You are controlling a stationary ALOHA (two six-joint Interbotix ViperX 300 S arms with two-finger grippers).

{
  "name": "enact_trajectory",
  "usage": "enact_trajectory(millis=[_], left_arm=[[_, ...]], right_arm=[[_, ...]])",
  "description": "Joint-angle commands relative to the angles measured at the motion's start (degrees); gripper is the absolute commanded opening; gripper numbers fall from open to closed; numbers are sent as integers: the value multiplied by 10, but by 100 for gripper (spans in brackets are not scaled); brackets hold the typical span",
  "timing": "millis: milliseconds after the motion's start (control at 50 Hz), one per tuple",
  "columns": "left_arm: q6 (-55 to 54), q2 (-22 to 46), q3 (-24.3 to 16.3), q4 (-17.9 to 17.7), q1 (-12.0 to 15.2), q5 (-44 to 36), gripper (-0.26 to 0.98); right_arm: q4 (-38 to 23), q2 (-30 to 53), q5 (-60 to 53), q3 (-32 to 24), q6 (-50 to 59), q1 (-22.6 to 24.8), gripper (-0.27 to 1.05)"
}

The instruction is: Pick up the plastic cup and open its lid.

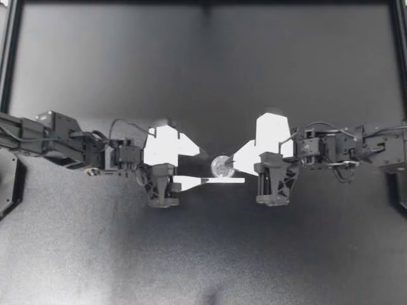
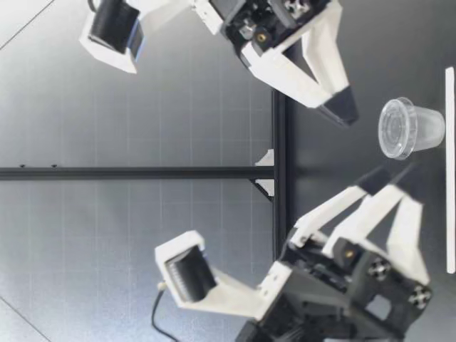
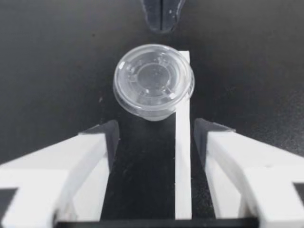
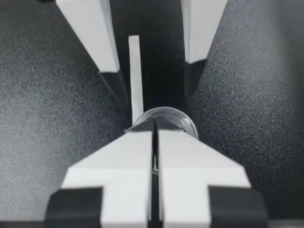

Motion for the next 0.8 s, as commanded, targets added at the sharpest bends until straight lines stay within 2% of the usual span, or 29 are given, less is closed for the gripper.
enact_trajectory(millis=[0, 400, 780], left_arm=[[0, 2, -19, 0, -1, -6, 54], [1, 32, -46, 0, 0, -15, 53], [1, 35, -52, 1, -1, -15, 53]], right_arm=[[1, -2, -2, -10, 1, -5, -18], [1, 28, -1, -6, 0, -5, -18], [1, 32, 21, 1, 1, -9, -18]])
